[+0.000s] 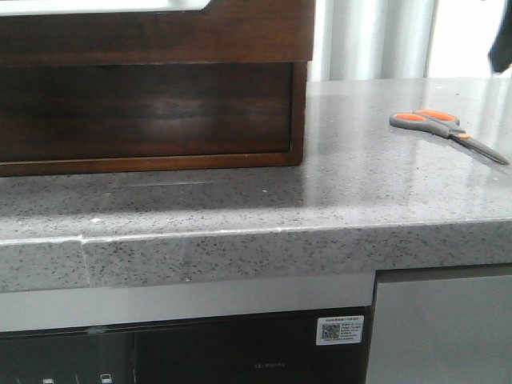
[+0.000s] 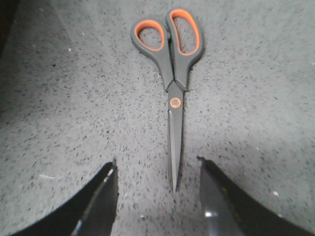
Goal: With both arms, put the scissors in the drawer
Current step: 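Move the right gripper over the orange-handled scissors and lower it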
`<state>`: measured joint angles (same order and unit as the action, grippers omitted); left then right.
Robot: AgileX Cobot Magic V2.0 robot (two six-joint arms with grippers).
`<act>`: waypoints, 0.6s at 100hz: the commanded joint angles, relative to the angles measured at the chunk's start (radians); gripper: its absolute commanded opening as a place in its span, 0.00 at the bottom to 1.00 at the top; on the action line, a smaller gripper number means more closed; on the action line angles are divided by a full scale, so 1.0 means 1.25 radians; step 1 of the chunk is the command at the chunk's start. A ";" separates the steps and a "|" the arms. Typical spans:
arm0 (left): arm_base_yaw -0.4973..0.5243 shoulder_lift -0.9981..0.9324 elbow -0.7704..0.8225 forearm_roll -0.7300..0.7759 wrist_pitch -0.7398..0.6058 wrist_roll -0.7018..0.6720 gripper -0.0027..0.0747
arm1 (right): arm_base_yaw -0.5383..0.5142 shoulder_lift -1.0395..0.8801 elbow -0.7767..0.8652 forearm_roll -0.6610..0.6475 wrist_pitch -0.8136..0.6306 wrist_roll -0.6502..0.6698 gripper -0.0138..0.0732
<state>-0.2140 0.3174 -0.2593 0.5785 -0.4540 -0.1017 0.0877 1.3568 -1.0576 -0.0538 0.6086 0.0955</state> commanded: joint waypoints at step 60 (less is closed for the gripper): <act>0.001 0.006 -0.028 -0.027 -0.034 -0.010 0.43 | -0.011 0.426 -0.533 -0.022 0.358 -0.006 0.54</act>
<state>-0.2140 0.3174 -0.2593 0.5762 -0.4440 -0.1038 0.0858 1.9110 -1.6593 -0.0616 1.0426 0.0955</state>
